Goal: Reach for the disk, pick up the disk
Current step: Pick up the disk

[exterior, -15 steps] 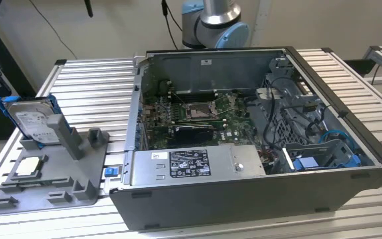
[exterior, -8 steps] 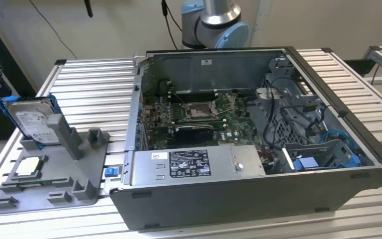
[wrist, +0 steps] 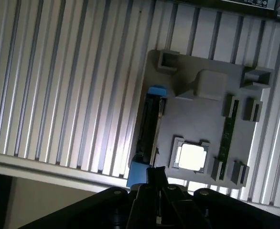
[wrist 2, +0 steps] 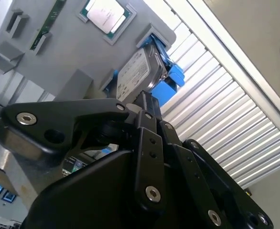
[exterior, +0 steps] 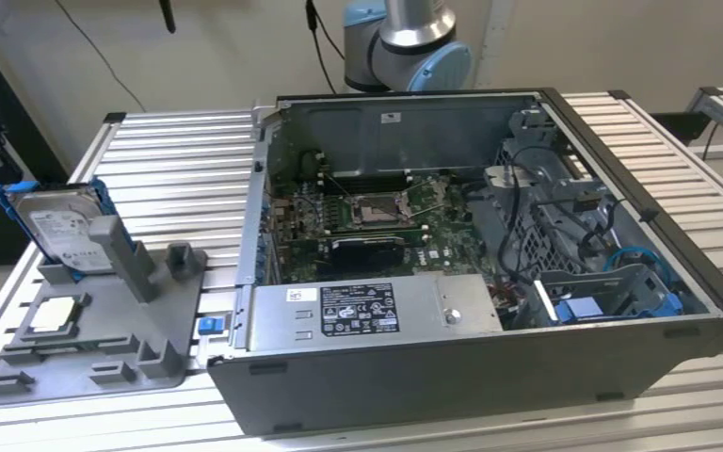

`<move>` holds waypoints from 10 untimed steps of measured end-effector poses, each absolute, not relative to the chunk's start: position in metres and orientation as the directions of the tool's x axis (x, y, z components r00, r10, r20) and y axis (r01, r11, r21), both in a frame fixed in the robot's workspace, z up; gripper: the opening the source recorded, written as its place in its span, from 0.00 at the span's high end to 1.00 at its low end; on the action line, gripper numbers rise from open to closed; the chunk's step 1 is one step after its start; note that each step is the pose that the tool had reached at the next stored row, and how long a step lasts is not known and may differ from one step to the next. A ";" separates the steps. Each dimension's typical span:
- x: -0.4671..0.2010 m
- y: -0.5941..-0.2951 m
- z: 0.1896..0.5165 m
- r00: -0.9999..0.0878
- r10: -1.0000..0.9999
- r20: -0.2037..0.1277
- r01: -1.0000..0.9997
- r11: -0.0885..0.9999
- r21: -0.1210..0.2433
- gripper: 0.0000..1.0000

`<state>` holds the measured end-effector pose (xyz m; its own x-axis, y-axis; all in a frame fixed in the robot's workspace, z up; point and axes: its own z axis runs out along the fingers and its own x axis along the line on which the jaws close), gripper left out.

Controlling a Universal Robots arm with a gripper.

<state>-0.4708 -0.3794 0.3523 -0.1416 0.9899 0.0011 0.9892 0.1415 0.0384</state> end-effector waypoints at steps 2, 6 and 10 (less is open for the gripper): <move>-0.471 -0.379 0.352 -0.115 0.993 0.001 0.993 0.114 0.038 1.00; -0.471 -0.379 0.351 -0.064 0.998 0.001 0.997 0.064 0.038 1.00; -0.471 -0.379 0.351 -0.016 1.000 0.001 0.999 0.016 0.038 1.00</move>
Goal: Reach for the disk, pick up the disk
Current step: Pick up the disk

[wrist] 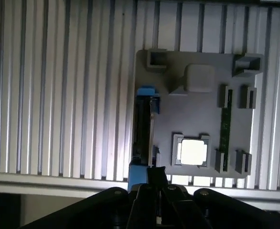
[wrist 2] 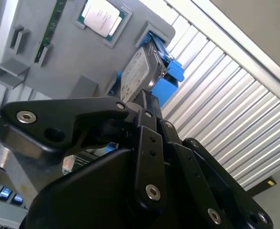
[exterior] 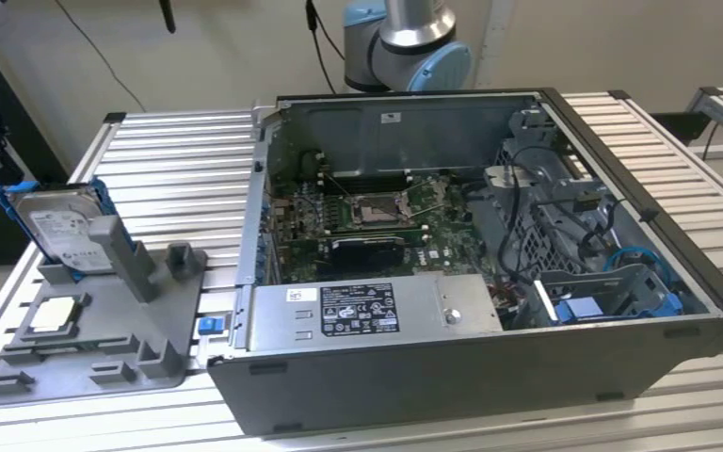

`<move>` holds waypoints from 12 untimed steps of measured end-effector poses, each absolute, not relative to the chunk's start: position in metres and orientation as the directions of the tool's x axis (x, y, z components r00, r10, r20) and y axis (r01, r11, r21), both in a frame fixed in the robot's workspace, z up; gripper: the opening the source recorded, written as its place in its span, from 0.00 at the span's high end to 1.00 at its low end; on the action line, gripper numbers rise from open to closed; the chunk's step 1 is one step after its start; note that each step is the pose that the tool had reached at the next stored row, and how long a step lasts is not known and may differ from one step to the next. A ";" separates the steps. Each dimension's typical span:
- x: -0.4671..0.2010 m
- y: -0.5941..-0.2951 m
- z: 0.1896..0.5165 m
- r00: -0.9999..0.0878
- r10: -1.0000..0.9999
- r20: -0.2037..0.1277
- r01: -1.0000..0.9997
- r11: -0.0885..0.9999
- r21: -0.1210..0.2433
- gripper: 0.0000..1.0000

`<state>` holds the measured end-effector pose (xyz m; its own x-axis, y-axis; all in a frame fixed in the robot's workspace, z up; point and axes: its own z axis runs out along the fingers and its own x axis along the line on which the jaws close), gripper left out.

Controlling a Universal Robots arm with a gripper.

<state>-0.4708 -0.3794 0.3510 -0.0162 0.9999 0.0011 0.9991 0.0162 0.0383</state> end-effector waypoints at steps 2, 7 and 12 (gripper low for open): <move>-0.471 -0.379 0.351 0.008 1.000 0.001 0.999 -0.008 0.038 1.00; -0.471 -0.379 0.350 0.066 0.998 0.001 0.997 -0.066 0.038 1.00; -0.471 -0.379 0.349 0.125 0.992 0.001 0.991 -0.124 0.038 1.00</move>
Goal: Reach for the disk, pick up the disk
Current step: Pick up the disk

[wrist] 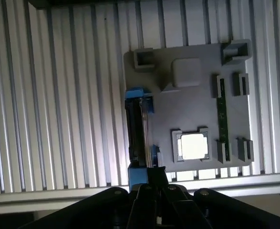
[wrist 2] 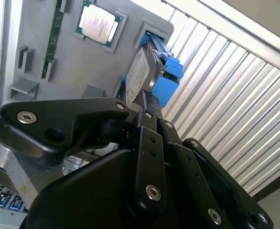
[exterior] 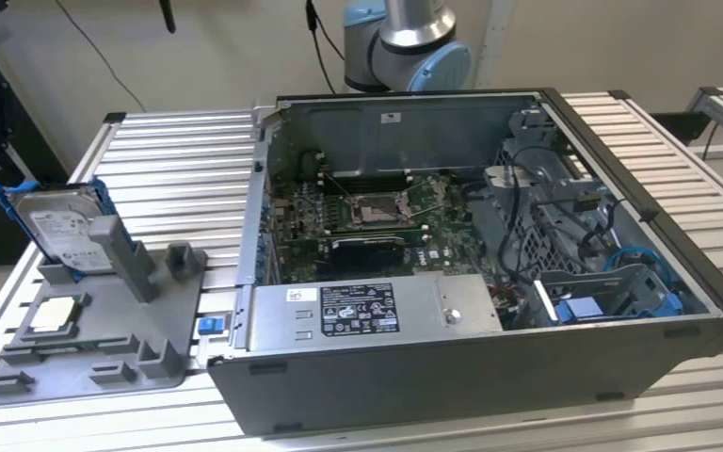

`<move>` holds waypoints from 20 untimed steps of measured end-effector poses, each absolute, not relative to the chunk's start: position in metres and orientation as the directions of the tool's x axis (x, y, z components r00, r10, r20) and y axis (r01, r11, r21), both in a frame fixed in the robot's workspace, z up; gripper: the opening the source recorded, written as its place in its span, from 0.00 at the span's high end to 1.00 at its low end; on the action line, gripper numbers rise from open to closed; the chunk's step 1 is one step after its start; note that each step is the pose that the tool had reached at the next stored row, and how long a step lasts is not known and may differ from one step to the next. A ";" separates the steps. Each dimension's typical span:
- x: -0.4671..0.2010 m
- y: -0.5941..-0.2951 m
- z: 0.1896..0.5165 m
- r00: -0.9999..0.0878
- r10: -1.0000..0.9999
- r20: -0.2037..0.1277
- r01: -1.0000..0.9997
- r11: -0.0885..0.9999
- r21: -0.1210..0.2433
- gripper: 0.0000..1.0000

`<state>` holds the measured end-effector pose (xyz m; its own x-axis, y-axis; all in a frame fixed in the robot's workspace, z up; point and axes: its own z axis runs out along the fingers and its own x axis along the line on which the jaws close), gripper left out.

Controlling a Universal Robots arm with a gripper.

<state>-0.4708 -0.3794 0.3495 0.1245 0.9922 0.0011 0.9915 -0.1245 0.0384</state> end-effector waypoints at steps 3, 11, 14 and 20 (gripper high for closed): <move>-0.471 -0.379 0.349 0.158 0.987 0.001 0.987 -0.158 0.038 1.00; -0.471 -0.379 0.349 0.225 0.974 0.001 0.974 -0.225 0.038 1.00; -0.471 -0.379 0.348 0.226 0.974 0.001 0.973 -0.226 0.038 1.00; -0.471 -0.379 0.348 0.226 0.974 0.001 0.973 -0.226 0.038 1.00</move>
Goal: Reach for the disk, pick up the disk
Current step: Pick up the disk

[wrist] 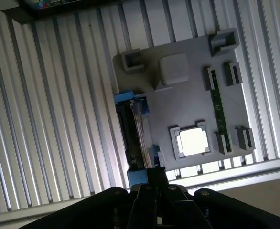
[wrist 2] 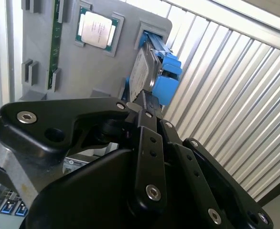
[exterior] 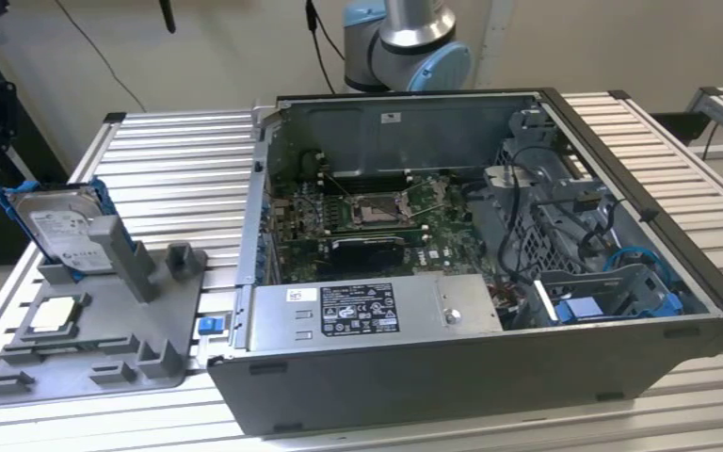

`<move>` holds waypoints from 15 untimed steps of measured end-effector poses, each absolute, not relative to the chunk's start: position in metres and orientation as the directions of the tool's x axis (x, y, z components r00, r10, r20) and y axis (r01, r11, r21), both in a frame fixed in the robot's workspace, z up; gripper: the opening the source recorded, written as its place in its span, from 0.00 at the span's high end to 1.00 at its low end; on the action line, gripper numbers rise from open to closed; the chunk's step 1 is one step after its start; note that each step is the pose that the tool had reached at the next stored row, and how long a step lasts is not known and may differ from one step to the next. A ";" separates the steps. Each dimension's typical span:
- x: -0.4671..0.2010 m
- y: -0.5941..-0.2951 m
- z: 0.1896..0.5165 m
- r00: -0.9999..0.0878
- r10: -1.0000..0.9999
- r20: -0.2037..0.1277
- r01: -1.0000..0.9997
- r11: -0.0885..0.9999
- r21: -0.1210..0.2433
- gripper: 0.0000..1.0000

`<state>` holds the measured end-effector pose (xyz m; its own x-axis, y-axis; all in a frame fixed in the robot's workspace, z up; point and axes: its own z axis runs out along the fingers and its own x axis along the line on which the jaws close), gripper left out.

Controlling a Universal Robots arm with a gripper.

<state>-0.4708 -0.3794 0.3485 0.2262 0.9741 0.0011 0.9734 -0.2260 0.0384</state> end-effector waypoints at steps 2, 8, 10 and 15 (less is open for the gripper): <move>-0.471 -0.379 0.349 0.226 0.974 0.001 0.973 -0.226 0.038 1.00; -0.471 -0.379 0.347 0.235 0.972 0.001 0.971 -0.234 0.038 1.00; -0.471 -0.379 0.346 0.240 0.971 0.001 0.970 -0.240 0.036 1.00; -0.471 -0.379 0.344 0.243 0.970 -0.006 0.970 -0.243 0.011 1.00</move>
